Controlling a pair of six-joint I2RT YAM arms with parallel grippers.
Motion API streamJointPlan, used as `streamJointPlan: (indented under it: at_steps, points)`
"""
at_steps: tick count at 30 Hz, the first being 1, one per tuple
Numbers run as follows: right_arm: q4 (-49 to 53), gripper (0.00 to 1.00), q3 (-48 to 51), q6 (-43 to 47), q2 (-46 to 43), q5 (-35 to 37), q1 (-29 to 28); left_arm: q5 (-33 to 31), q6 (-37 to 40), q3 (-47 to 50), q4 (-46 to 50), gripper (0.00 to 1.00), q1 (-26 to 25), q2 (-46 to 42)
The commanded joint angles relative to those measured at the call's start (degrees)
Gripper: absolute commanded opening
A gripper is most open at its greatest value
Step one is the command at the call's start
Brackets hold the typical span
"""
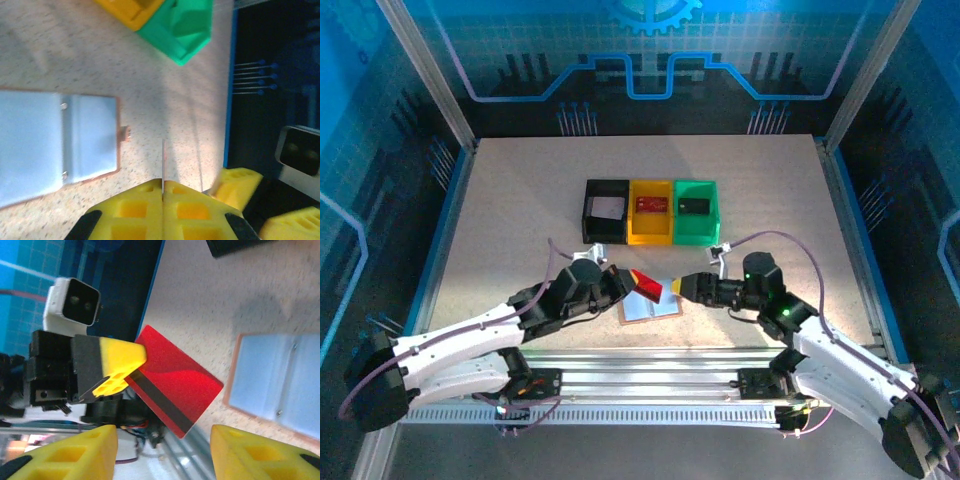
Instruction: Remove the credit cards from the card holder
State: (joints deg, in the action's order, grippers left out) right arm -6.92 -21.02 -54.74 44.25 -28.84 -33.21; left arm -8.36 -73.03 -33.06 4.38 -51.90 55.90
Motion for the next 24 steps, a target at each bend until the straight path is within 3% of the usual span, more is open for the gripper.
streamJointPlan:
  at_steps: [1,4,10,17,20,24]
  points:
    - [6.28,0.55,1.27,14.62,-3.41,5.59,-1.25,-1.49,-9.75,-2.14,13.65,0.0,0.53,-1.46]
    - [3.21,0.57,4.85,20.61,-8.2,11.4,-6.03,-1.22,-15.67,-2.79,17.59,0.0,0.8,-3.51]
    - [-3.52,0.61,11.53,35.16,-15.2,27.52,-22.54,1.9,-22.14,-5.36,21.24,0.0,1.36,-3.95]
    - [-15.3,0.63,13.96,50.8,-12.36,43.1,-39.43,5.75,-25.64,-7.71,22.92,0.0,1.45,-1.86]
    - [-22.09,0.62,14.41,54.66,-7.8,46.96,-42.24,7.61,-25.56,-8.4,22.25,0.0,1.41,-0.61]
    - [-27.6,0.56,13.32,58.13,-0.84,46.15,-42.29,10.08,-25.92,-8.44,20.52,0.0,1.45,0.91]
